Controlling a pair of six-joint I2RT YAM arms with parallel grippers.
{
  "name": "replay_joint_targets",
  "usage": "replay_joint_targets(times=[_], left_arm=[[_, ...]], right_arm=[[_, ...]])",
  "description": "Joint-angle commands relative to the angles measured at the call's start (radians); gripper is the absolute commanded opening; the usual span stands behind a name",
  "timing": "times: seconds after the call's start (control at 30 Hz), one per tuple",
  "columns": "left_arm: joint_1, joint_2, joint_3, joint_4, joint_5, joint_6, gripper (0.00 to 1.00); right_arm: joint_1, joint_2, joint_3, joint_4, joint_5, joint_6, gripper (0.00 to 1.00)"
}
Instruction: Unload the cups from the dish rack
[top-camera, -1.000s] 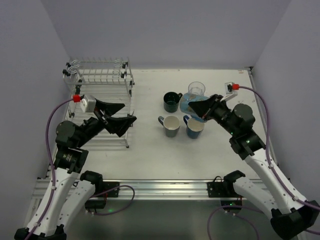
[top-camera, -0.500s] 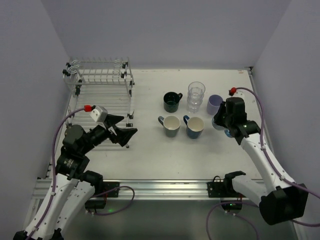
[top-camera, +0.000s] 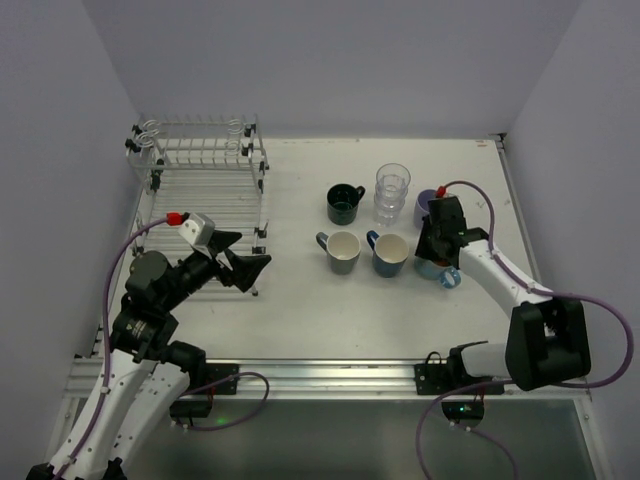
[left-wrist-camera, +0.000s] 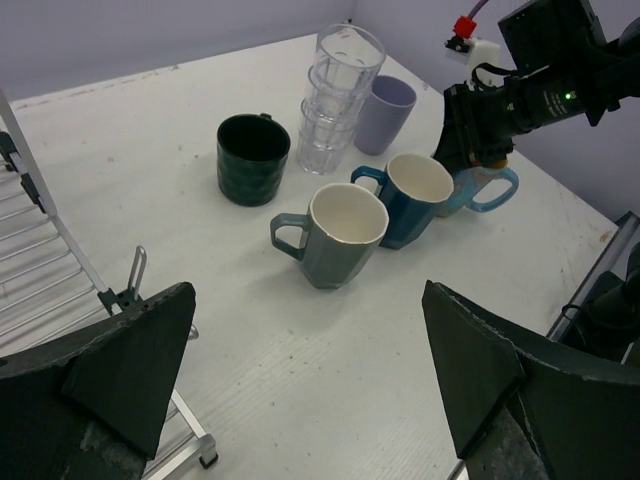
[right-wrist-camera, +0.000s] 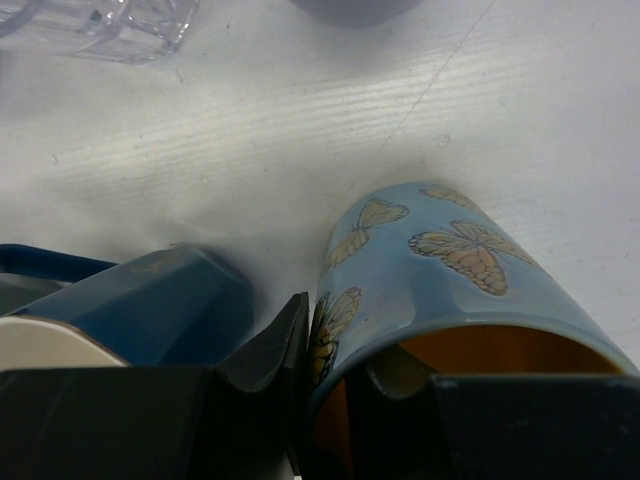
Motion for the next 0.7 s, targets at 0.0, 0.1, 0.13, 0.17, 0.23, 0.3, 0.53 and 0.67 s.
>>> replay_joint_targets(times=[0.0, 0.1, 0.13, 0.17, 0.23, 0.3, 0.53, 0.67], left_arm=[[-0.007, -0.001, 0.002, -0.021, -0.025, 0.015, 1.0], [-0.007, 0.002, 0.001, -0.024, -0.031, 0.016, 1.0], [-0.007, 0.004, 0.002, -0.027, -0.034, 0.016, 1.0], [-0.007, 0.005, 0.002, -0.028, -0.043, 0.018, 1.0], [-0.007, 0.008, 0.004, -0.033, -0.051, 0.019, 1.0], [-0.007, 0.011, 0.007, -0.034, -0.069, 0.021, 1.0], [-0.007, 0.041, 0.018, -0.039, -0.115, 0.023, 1.0], [-0.007, 0.051, 0.031, -0.042, -0.188, 0.001, 1.0]], right_arm=[[-0.002, 0.014, 0.071, 0.052, 0.032, -0.024, 0.1], [-0.002, 0.027, 0.079, 0.041, 0.033, -0.026, 0.25], [-0.002, 0.028, 0.079, 0.041, 0.033, -0.026, 0.33], [-0.002, 0.025, 0.077, 0.04, 0.035, -0.026, 0.36], [-0.002, 0.013, 0.085, 0.032, 0.024, -0.024, 0.44], [-0.001, -0.05, 0.087, 0.015, -0.002, -0.023, 0.49], [-0.001, -0.416, 0.094, 0.011, -0.095, -0.035, 0.98], [-0.001, -0.715, 0.041, 0.067, -0.133, -0.031, 0.99]])
